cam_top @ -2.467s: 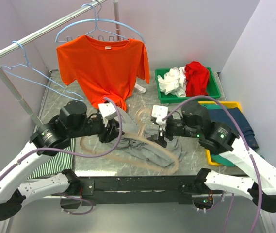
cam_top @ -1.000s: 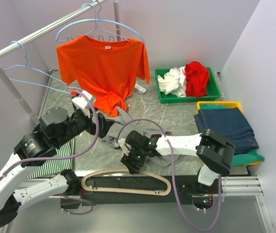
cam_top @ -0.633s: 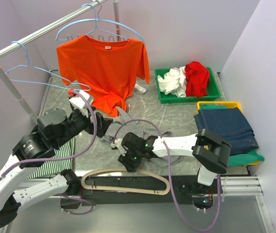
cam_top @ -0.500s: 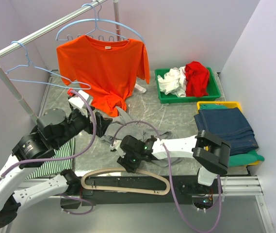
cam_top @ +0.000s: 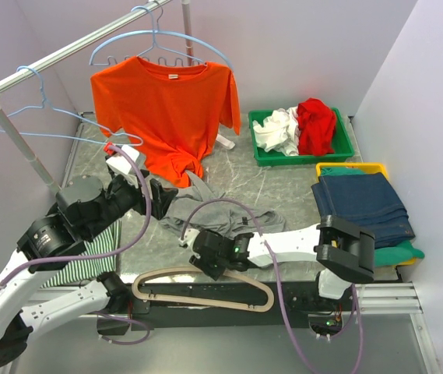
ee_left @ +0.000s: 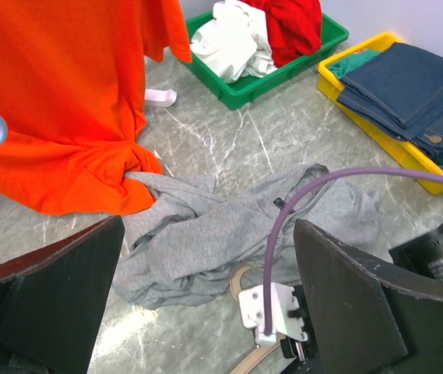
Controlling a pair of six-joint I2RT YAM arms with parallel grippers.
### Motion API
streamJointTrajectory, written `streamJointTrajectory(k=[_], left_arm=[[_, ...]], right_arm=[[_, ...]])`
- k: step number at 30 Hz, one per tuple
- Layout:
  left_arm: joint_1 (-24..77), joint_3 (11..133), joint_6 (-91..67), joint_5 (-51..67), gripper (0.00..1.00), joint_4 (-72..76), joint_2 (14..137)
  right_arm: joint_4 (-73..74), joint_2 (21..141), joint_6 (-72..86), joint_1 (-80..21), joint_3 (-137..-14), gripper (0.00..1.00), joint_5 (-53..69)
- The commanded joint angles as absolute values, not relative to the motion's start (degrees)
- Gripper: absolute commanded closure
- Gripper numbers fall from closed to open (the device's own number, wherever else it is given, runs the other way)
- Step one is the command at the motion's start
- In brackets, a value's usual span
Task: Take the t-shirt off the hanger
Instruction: Pick up the hanger at the center of the board.
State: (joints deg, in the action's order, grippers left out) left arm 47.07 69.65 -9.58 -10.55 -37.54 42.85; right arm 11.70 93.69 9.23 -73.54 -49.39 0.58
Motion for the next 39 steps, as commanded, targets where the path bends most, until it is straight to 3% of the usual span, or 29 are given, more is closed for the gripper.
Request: streamJointTrajectory(k=[1, 4, 5, 7, 20, 39], left_arm=[[47.02, 70.31, -10.11, -12.65, 0.03, -35.16, 42.45], [47.02, 70.4, -10.55, -13.18, 0.04, -34.28, 42.63], [47.11, 70.4, -10.89, -13.27, 0.04, -34.19, 42.8], [47.11, 70.58, -11.07, -13.45, 0.04, -33.93, 42.98], [47.11, 72.69, -12.22, -17.05, 0.04, -34.89, 42.98], [46.93, 75.58, -14.41, -6.69, 0.04, -36.47, 49.48]], right_arm=[[14.32, 93.69, 12.39, -76.19, -48.51, 0.62, -6.94], [14.77, 94.22, 14.59, -77.78, -48.51, 0.74, -10.53], [14.94, 94.31, 15.11, -78.31, -48.52, 0.87, -11.42], [15.03, 94.39, 16.34, -78.92, -48.78, 1.0, -13.35], [20.82, 85.09, 14.86, -82.26, -52.03, 1.0, -22.49], [30.32, 52.48, 4.22, -82.97, -50.8, 1.0, -39.54]])
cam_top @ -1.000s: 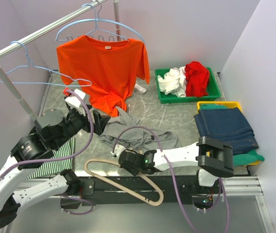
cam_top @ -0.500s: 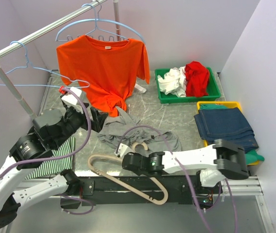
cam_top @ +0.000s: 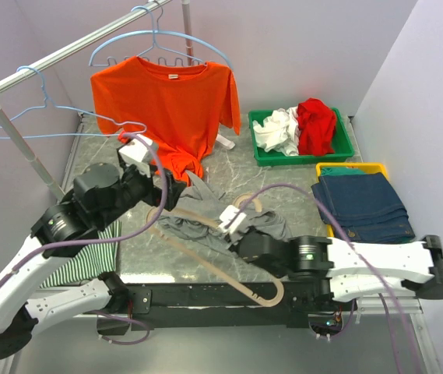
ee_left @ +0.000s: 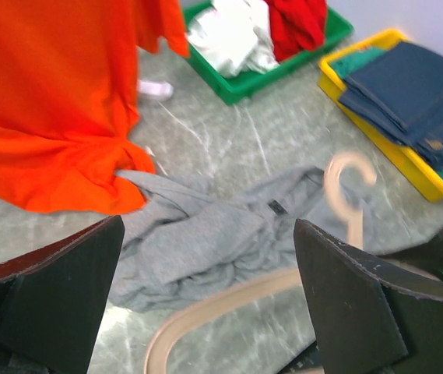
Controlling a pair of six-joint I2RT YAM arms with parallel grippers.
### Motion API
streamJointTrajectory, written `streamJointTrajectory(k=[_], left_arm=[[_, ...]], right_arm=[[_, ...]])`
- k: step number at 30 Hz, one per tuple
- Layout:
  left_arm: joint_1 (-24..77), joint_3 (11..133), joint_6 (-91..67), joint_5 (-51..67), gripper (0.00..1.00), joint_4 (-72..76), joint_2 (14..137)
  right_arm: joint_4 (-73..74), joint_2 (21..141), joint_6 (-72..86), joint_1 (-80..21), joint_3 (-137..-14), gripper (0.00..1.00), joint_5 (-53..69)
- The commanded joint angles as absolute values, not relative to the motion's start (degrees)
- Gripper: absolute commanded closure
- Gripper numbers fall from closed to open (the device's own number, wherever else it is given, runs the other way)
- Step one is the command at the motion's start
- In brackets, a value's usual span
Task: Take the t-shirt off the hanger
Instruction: Pick up the hanger at the center of the board, then place the hanger at the clothesline.
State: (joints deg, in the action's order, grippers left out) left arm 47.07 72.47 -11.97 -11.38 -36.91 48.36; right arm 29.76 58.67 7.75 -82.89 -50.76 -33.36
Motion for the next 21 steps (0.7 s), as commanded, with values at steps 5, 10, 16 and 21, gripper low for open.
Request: streamJointTrajectory(k=[5, 10, 16, 21], left_arm=[[44.92, 77.25, -15.56, 3.75, 0.03, -36.21, 51.77], [34.82, 76.82, -15.47, 24.76, 0.04, -34.63, 53.17], [26.72, 74.97, -15.29, 37.95, 0.03, -33.23, 56.15], [26.28, 73.74, -14.59, 43.58, 0.03, -32.35, 57.83]], right_arm=[[31.46, 48.87, 3.69, -82.44, -49.31, 1.0, -41.74], [32.69, 48.34, 4.22, -82.44, -48.87, 1.0, -42.01], [33.05, 46.59, 3.87, -82.44, -48.87, 1.0, -42.27], [33.48, 45.35, 3.34, -82.44, -49.3, 1.0, -41.75]])
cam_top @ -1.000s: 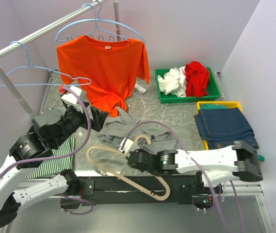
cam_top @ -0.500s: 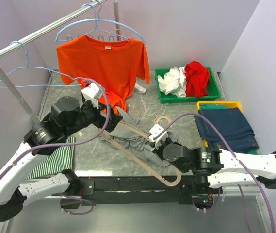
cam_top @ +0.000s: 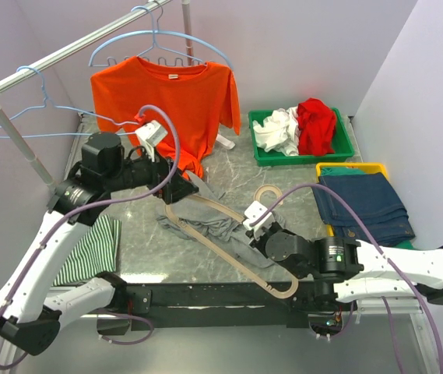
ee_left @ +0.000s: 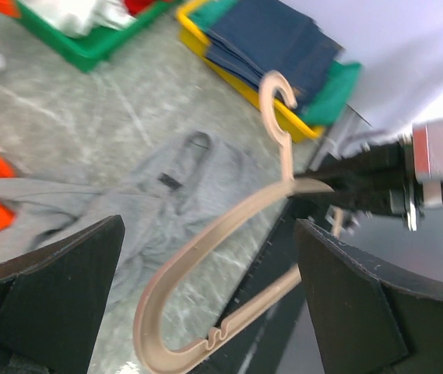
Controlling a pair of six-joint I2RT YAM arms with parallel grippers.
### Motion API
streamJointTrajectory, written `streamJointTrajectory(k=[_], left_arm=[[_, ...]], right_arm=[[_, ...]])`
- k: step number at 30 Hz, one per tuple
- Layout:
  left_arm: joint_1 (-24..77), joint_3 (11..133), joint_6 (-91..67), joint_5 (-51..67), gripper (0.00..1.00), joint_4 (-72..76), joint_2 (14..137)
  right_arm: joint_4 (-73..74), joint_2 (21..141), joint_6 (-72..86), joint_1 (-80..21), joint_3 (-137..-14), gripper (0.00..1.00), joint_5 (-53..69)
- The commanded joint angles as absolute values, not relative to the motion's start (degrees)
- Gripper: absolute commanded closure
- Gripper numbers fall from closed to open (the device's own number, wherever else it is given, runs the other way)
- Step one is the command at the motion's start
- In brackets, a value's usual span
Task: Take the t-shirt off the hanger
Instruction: Place the hanger at the clothesline.
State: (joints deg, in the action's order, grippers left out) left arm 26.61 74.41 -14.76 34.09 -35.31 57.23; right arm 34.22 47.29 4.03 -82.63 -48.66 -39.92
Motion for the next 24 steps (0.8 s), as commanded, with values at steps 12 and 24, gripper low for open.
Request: streamJointTrajectory(k=[12, 24], left_arm=[[26.28, 68.82, -13.8, 43.33, 0.02, -31.99, 57.3], [26.28, 67.85, -14.24, 39.37, 0.09, -32.34, 58.27]], right_arm=[[33.75, 45.97, 2.02, -82.53, -51.15, 1.0, -42.54], [33.84, 44.56, 1.32, -82.53, -52.12, 1.0, -43.94]])
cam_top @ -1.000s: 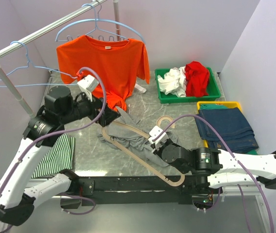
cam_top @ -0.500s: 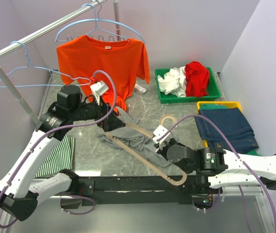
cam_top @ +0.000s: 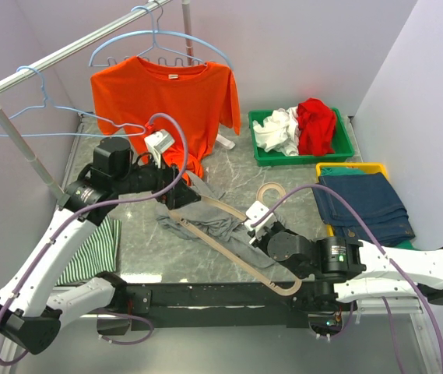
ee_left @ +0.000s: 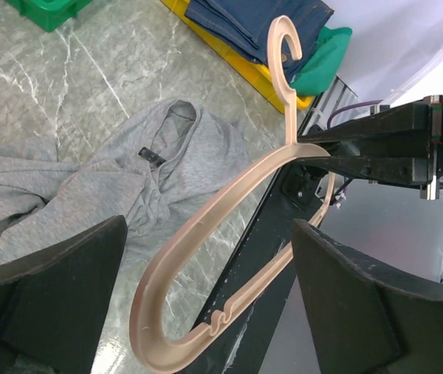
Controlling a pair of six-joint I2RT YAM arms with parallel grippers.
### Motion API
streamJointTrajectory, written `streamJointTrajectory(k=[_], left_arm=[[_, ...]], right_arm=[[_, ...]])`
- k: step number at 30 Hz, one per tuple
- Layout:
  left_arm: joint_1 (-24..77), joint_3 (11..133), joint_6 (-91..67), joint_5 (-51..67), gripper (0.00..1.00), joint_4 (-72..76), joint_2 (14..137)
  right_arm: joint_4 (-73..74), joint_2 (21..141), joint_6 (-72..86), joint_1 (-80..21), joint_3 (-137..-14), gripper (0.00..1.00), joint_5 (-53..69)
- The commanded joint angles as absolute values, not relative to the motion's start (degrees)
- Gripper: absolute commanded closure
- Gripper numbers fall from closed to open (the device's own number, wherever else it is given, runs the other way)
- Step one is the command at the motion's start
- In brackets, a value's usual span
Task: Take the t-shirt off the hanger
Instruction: Place the hanger at the clothesline.
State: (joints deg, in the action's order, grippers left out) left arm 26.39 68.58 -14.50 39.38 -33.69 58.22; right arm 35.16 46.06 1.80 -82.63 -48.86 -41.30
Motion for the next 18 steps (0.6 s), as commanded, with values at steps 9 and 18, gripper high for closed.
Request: streamJointTrajectory(k=[9, 18], left_arm=[[26.28, 66.18, -14.06, 42.44, 0.27, -31.91, 58.71], [26.28, 66.71, -14.24, 40.87, 0.99, -31.9, 57.75]], right_arm=[[30.85, 42.28, -1.23, -82.62, -52.12, 1.0, -44.21], [30.32, 44.3, -1.15, -82.53, -52.38, 1.0, -45.17]])
